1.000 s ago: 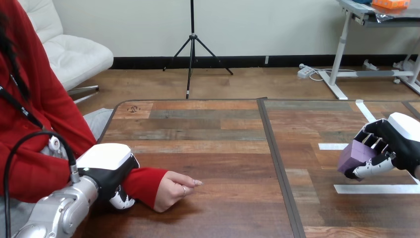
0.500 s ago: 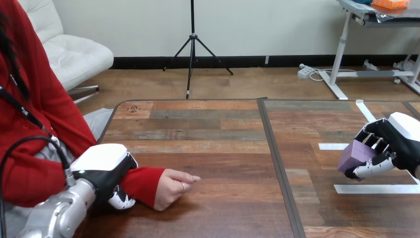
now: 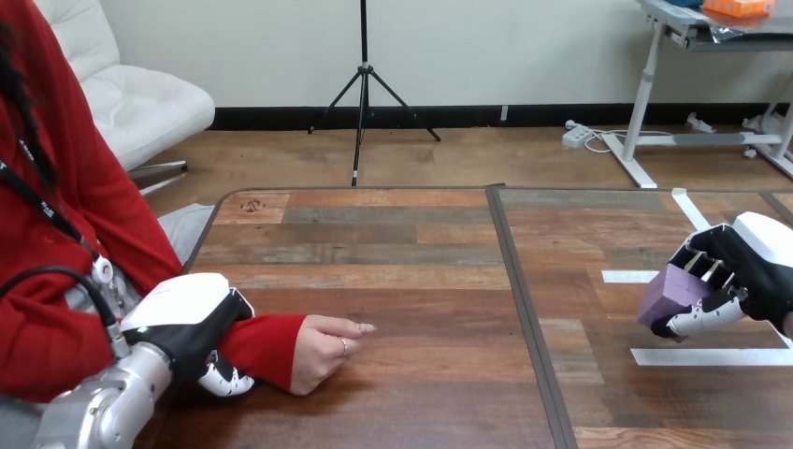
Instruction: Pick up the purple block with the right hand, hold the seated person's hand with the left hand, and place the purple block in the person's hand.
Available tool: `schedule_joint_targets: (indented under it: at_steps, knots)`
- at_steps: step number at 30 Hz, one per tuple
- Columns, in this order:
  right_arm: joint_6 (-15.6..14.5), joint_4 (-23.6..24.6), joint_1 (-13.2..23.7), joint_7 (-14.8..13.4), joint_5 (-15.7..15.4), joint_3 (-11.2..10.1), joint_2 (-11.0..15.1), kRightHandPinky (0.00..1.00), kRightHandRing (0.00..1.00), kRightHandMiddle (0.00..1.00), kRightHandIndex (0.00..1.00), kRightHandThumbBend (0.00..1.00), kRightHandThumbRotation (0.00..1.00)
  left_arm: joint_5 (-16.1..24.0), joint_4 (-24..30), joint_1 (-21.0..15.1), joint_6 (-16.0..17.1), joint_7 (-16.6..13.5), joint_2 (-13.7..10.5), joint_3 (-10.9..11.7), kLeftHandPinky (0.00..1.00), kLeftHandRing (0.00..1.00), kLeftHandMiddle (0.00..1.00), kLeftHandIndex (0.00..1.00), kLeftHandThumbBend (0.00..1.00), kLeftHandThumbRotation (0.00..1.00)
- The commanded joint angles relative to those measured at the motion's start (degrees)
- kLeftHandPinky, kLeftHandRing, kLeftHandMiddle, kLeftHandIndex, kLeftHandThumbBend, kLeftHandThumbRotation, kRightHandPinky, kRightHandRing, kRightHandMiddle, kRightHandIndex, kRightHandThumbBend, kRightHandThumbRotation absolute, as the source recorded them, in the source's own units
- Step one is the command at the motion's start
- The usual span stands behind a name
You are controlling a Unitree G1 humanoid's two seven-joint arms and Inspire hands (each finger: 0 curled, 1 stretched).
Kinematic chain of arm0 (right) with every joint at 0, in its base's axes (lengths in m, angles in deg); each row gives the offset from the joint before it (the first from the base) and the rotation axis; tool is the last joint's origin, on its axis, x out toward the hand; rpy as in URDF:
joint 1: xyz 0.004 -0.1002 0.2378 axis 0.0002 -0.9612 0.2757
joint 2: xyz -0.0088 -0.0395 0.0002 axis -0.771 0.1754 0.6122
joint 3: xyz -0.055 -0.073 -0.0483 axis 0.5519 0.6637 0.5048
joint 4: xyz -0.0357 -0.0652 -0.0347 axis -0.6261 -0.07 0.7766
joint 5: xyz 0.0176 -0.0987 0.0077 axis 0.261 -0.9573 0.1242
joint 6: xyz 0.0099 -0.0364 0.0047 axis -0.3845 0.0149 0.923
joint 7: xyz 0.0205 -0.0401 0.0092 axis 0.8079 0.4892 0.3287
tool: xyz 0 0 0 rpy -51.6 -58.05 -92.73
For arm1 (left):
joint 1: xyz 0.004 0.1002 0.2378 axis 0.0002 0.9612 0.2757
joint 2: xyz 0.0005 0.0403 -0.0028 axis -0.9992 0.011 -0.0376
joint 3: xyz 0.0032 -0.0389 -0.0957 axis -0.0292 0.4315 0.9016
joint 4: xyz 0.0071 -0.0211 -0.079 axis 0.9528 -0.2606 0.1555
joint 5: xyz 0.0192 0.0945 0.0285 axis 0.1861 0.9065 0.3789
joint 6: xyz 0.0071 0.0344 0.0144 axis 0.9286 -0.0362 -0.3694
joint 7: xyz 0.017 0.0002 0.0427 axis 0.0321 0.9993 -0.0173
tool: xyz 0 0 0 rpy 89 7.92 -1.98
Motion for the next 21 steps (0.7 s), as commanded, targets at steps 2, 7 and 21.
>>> schedule_joint_targets:
  at_steps: [2, 7, 21]
  knots:
    - [1.14, 2.39, 3.08, -0.79, 0.10, -0.74, 0.74, 0.42, 0.46, 0.50, 0.52, 0.72, 0.00, -1.99, 2.78, 0.57, 0.98, -0.96, 0.37, 1.29, 0.22, 0.30, 0.37, 0.36, 0.70, 0.00]
    - [0.87, 2.39, 3.17, -0.80, 0.01, -0.69, 0.64, 0.42, 0.46, 0.50, 0.52, 0.72, 0.00, -1.91, 3.94, 0.88, 1.46, -1.00, -0.07, 1.78, 0.25, 0.32, 0.38, 0.38, 0.71, 0.00]
    - [1.61, 1.58, 3.39, -1.29, -0.17, -0.63, 0.59, 0.43, 0.45, 0.50, 0.51, 0.73, 0.00, -1.33, 6.13, 1.64, 2.31, -0.72, -0.88, 2.46, 0.30, 0.37, 0.41, 0.43, 0.74, 0.00]
